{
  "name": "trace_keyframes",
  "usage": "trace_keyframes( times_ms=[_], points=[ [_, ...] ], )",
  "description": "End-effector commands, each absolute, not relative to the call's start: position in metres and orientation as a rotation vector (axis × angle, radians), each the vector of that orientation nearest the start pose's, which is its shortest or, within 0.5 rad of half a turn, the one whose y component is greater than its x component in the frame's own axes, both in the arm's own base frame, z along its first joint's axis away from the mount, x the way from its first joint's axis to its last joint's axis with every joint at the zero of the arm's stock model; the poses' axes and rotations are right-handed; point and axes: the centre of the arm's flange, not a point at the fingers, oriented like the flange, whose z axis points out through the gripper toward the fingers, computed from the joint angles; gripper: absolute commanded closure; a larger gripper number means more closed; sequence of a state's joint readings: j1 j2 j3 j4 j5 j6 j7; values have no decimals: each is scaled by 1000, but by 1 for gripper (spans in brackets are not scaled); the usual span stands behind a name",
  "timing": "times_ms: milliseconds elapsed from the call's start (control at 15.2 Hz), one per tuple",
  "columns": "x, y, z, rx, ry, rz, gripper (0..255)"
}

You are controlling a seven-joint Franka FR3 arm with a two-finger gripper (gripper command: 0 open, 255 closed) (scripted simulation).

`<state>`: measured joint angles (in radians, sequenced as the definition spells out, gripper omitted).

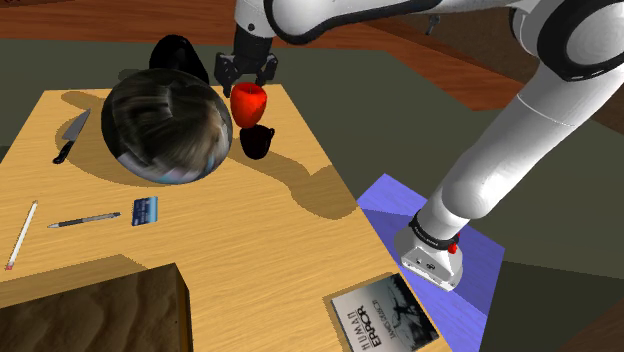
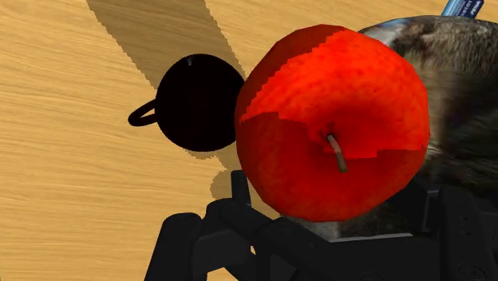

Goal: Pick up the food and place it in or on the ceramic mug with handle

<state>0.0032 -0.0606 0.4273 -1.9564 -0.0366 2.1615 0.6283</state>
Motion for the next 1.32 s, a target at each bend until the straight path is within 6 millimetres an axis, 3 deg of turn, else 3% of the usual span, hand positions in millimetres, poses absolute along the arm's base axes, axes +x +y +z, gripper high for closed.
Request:
trace_keyframes(
  times_ms=[0, 330, 1254],
  points=[
    [526, 215, 527, -3024, 269, -388, 255],
    [561, 158, 535, -3024, 269, -388, 255],
    [561, 158, 461, -3024, 269, -388, 255]
  ],
)
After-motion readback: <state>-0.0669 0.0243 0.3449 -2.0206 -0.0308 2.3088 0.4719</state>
